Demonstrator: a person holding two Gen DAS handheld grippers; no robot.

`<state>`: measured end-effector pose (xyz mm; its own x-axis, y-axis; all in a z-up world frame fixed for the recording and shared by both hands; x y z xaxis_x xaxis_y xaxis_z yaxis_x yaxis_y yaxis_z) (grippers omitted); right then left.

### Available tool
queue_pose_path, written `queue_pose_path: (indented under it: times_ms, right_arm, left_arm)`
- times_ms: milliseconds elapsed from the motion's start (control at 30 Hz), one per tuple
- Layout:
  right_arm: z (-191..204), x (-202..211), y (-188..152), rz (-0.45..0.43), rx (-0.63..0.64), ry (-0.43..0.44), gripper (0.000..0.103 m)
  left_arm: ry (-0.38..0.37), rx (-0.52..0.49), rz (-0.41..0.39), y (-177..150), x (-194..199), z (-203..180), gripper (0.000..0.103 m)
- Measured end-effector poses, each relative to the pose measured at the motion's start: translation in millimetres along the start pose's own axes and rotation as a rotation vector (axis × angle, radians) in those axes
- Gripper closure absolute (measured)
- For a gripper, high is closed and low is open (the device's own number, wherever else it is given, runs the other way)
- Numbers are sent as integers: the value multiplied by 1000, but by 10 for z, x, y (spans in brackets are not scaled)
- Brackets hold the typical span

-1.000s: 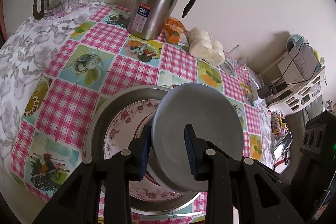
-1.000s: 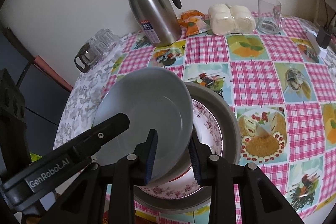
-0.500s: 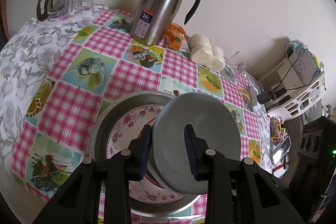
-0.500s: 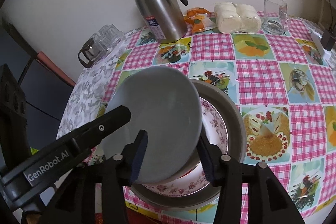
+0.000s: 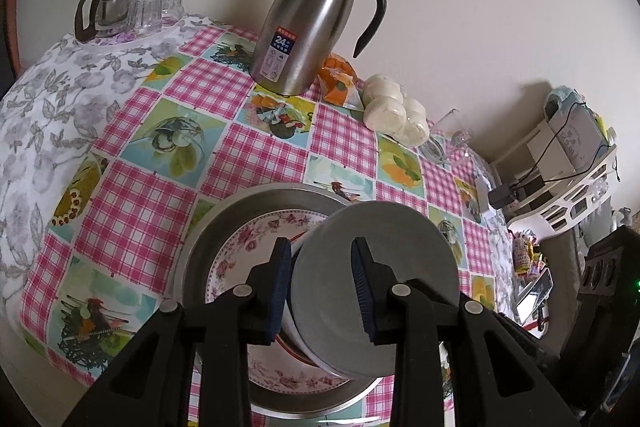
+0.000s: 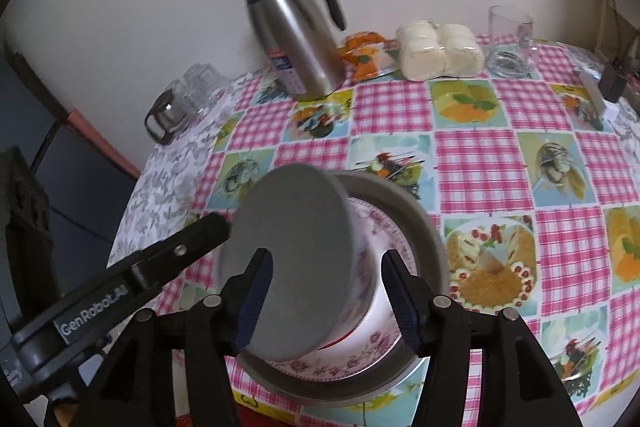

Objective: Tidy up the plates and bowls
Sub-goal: 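Lower the large white bowl onto the bowl stack in the tray, then open both grippers to release the large white bowl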

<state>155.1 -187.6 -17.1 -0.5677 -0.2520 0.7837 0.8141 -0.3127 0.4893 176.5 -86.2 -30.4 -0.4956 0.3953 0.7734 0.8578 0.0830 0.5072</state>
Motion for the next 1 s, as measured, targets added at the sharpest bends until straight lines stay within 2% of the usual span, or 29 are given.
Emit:
queue_pose_path:
  times_ms: [100,133,167,200,367,600,667,733,1000]
  right_arm:
    - [-117,57,51,-31,-31,-2,43]
    - [-151,92,72,-49,-45,5,49]
    - [-176,117,88,-63,-52,10,64]
    - [-203,135,103,-72,-60,15,70]
    - [-234,99,119,-75,-102,86,84]
    - [-245,-60,52,-35,-122,102,88]
    - [-246,-63,43,-34,-120,99,88]
    - [-247,-57,38,-34,-119,99,88]
    - [-256,-56,39,-45,-120,105,88]
  left_arm:
    - [0,11,-4,9,9,21,71]
    - [0,12,-5,13,13,25,72]
    - [0,14,-7,16,18,29,72]
    - [0,16,-9,18,22,33,72]
    - [6,18,-16,30,43,43,71]
    - [15,9,-19,33,67,44,70]
    - [21,0,-25,39,74,38,66]
    - [28,-12,-32,38,94,31,56]
    - [30,-12,-21,-24,108,78,52]
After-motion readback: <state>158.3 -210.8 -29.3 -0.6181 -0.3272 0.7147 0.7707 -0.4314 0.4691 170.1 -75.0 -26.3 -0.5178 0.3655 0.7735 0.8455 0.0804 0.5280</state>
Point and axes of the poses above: each gripper's, at about its wrist camera, not at the fingertips, and x roughly against the way its jaws point, z to its left, y to its top, the point moved 9 cm from there along -x, roughly the way its jaws point, and after that the axes turned 4 degrees about y, right-handed, at the moved point
